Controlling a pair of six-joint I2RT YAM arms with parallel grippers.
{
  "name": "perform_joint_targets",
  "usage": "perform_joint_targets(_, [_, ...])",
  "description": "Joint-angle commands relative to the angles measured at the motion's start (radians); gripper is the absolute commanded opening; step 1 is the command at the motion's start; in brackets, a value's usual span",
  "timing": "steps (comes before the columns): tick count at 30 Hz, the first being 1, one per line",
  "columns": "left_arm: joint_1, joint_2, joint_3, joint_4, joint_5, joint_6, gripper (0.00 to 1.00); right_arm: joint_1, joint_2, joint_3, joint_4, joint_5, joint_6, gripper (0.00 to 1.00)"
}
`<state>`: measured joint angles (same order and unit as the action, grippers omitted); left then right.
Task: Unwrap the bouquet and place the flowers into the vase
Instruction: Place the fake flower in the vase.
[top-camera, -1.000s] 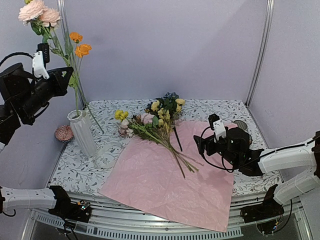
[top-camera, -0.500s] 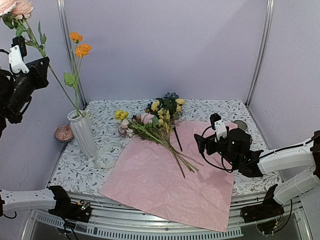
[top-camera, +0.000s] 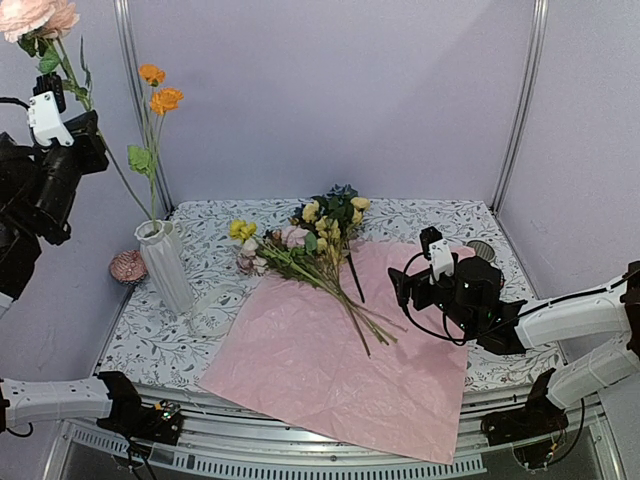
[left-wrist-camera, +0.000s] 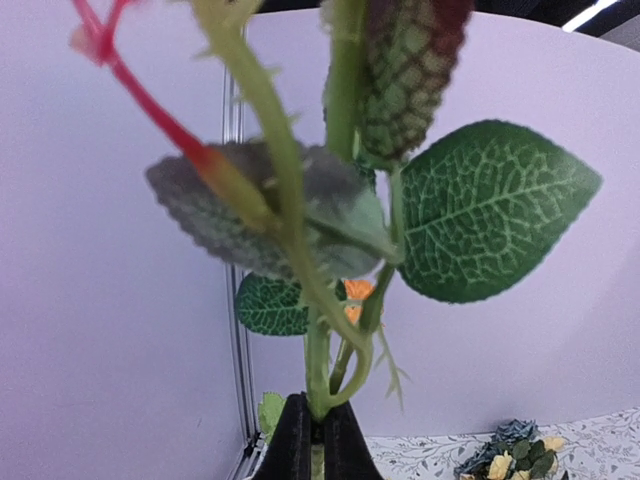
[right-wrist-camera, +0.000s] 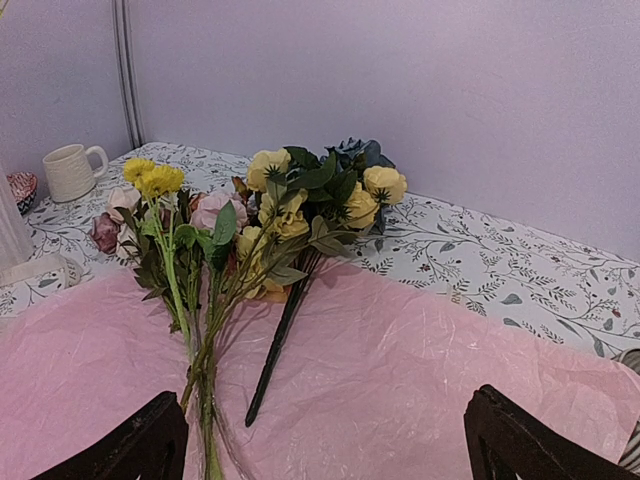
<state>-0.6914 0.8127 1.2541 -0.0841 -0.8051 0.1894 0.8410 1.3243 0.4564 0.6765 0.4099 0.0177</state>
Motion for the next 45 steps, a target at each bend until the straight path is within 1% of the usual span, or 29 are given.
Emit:
perform_joint_targets(1, [0.021,0.002,-0.081,0.155,-0.018,0.068,0.00,-0.006,-0.015,-0.015,0.024,0.003,-0.005,0.99])
perform_joint_targets(11, [0.087,-0.007,-0.201,0.235,0.004,0.072,0.00,-0.006,-0.034,-0.025,0.024,0.004,-0.007,0.99])
perform_joint_targets(21, [0.137,-0.029,-0.227,0.204,0.025,0.031,0.00,-0.006,-0.030,-0.024,0.024,0.004,-0.007,0.99])
perform_joint_targets(33, [0.160,-0.051,-0.306,0.184,0.047,-0.046,0.00,-0.005,-0.030,-0.025,0.024,0.005,-0.007,0.99])
perform_joint_targets(40, [0.184,-0.040,-0.318,0.144,0.076,-0.102,0.00,-0.006,-0.032,-0.025,0.024,0.004,-0.007,0.99])
perform_joint_targets(45, [0.254,0.027,-0.296,0.020,0.132,-0.221,0.00,-0.006,-0.033,-0.026,0.024,0.002,-0.007,0.99])
